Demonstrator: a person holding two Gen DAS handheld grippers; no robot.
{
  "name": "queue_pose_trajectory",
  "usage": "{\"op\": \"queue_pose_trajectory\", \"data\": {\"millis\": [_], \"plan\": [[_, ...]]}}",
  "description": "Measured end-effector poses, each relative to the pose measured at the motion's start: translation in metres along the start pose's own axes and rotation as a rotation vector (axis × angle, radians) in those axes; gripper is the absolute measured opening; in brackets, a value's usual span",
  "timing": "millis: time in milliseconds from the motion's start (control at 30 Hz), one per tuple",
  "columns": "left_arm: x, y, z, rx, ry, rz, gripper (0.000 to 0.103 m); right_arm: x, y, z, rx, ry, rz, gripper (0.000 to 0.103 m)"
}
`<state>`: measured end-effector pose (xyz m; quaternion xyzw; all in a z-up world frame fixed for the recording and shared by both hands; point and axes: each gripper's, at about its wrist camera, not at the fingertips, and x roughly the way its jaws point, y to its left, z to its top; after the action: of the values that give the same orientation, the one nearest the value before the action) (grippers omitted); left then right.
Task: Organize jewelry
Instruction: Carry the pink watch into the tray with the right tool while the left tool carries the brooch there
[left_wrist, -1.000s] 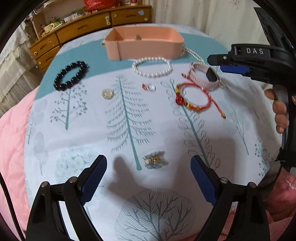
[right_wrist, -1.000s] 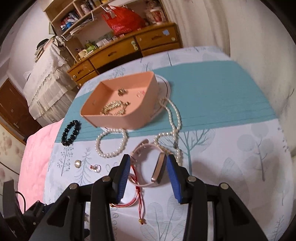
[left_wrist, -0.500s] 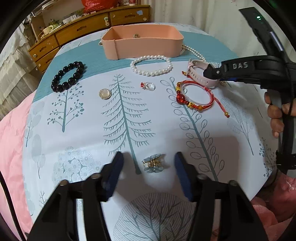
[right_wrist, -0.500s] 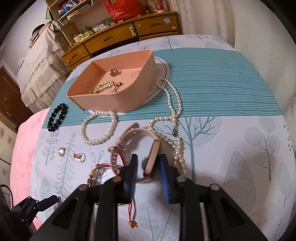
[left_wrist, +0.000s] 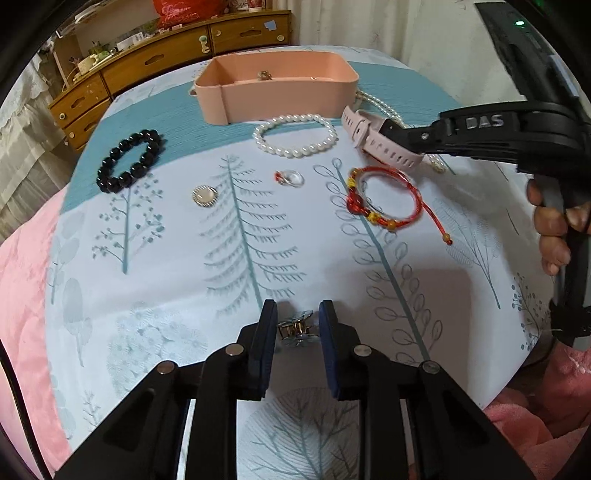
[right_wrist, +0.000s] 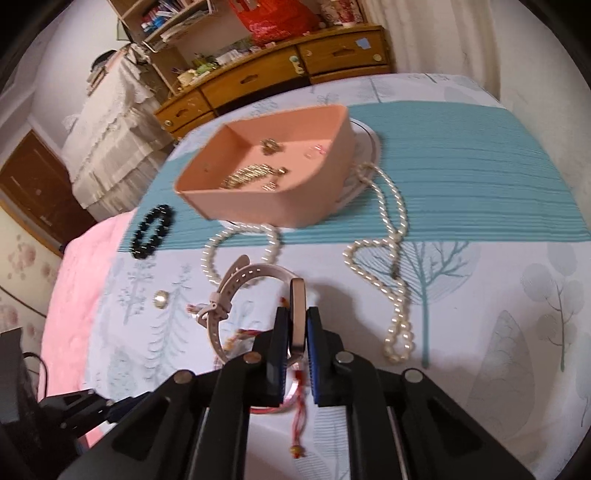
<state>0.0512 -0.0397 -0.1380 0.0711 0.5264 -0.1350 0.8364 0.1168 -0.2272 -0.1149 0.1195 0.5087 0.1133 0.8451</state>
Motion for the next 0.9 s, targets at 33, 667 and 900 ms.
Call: {"op": "queue_pose_trajectory", "data": {"millis": [33,667,900], "plan": [[-0.003,0.002,0.004,0.000,-0.008,0.001,0.021,-0.003,0.003,0.002,-0.005,-0.008,0.015,0.009],[-0.058,0.042,0.143,0.006,-0.282,0.025,0.021,-0.063,0.031,0.077,-0.088,-0.211,0.008,0.009],[-0.049,0.052,0.206,-0.052,-0.298,-0.064,0.021,-0.061,0.034,0.103,-0.093,-0.227,-0.007,0.010]]}}
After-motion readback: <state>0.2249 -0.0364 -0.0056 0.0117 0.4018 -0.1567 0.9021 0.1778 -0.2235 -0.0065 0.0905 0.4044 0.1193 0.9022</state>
